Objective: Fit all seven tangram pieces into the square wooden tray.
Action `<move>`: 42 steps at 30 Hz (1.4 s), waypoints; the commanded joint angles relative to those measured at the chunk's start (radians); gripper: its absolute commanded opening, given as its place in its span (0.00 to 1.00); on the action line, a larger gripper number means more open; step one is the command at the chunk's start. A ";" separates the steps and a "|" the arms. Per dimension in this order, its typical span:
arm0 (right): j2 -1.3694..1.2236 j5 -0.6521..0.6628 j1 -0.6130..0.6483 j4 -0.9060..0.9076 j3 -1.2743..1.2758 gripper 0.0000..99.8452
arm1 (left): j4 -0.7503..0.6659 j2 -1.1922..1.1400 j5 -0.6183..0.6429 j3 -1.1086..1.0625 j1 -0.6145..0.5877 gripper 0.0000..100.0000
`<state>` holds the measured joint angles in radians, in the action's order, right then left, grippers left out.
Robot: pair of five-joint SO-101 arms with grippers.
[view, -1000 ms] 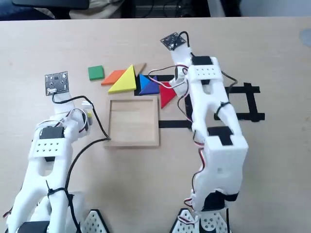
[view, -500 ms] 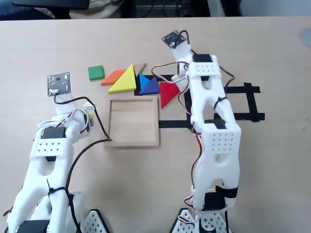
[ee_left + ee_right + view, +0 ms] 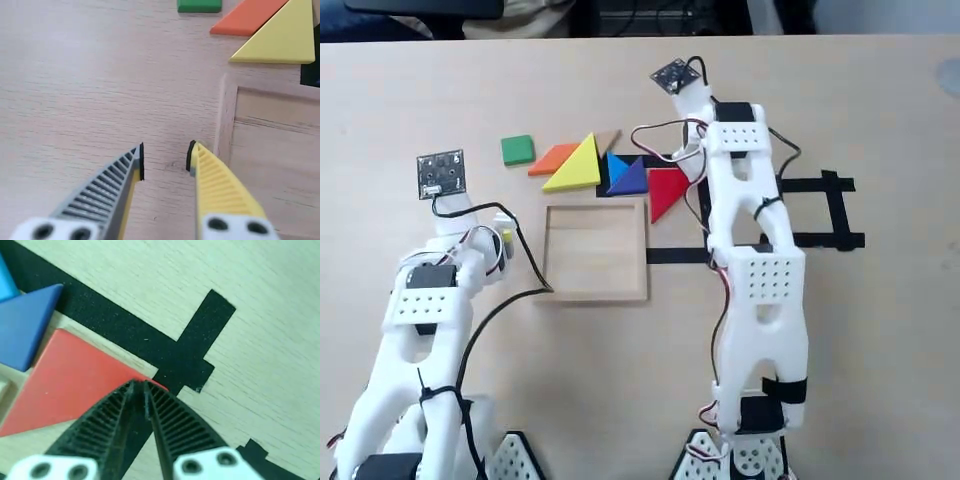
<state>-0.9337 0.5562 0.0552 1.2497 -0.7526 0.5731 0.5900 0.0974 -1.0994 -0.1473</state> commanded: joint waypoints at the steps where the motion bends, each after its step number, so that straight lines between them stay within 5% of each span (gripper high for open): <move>1: -0.002 0.008 0.009 0.054 -0.059 0.01 | -0.014 0.006 0.009 0.013 0.004 0.17; 16: 0.130 0.005 0.028 0.322 -0.101 0.01 | -0.014 0.008 0.006 0.015 0.004 0.17; 42: 0.137 0.008 0.052 0.170 0.182 0.01 | -0.014 0.006 0.003 0.016 0.004 0.17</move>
<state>-0.8324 0.5562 0.1381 1.4216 -0.5930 0.5731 0.5900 0.0974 -1.0994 -0.1473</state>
